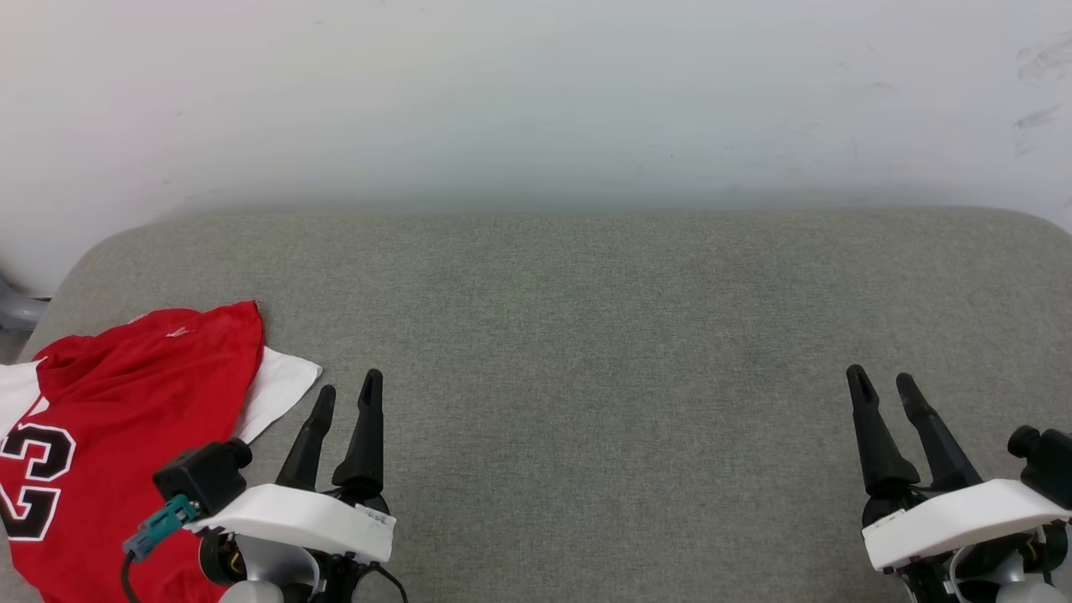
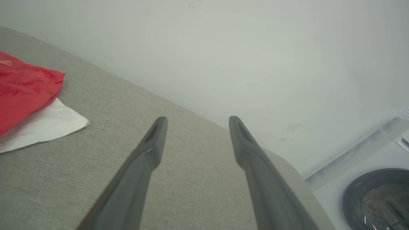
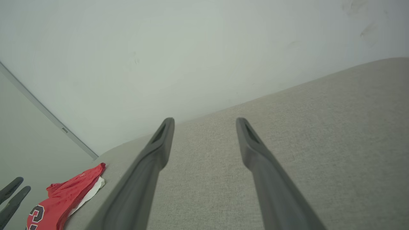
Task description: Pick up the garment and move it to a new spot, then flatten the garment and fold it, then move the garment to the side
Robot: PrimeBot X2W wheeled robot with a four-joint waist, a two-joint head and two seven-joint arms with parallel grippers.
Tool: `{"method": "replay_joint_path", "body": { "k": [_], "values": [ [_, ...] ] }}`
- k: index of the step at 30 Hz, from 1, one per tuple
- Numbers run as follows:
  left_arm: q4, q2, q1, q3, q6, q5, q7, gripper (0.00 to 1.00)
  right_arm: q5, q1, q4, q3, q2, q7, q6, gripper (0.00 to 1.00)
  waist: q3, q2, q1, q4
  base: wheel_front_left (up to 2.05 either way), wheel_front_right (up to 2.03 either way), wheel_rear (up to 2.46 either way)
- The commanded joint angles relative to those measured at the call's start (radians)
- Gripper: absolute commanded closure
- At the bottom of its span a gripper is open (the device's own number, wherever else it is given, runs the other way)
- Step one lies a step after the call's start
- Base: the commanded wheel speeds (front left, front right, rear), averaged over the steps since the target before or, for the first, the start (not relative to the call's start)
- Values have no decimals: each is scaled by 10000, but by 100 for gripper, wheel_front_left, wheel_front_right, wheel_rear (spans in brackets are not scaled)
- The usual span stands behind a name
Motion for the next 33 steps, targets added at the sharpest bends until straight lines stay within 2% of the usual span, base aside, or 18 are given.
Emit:
{"method": "replay_joint_path", "body": {
  "k": [1, 15, 33],
  "values": [
    [-163, 113, -80, -68, 43, 374, -109, 0, -380, 5, -232, -18, -44, 13, 1, 0, -3, -1, 0, 6, 0, 0, 0],
    [-100, 234, -97, -324, 240, 2124, -497, 0, -2439, 227, -717, -117, 71, 217, 1, 0, -31, -1, 0, 41, 0, 0, 0],
    [366, 340, -194, -591, 411, 3804, -929, 0, -4066, 524, -990, -185, 201, 299, 0, 0, -85, -1, 0, 39, 0, 0, 0]
  ]
}}
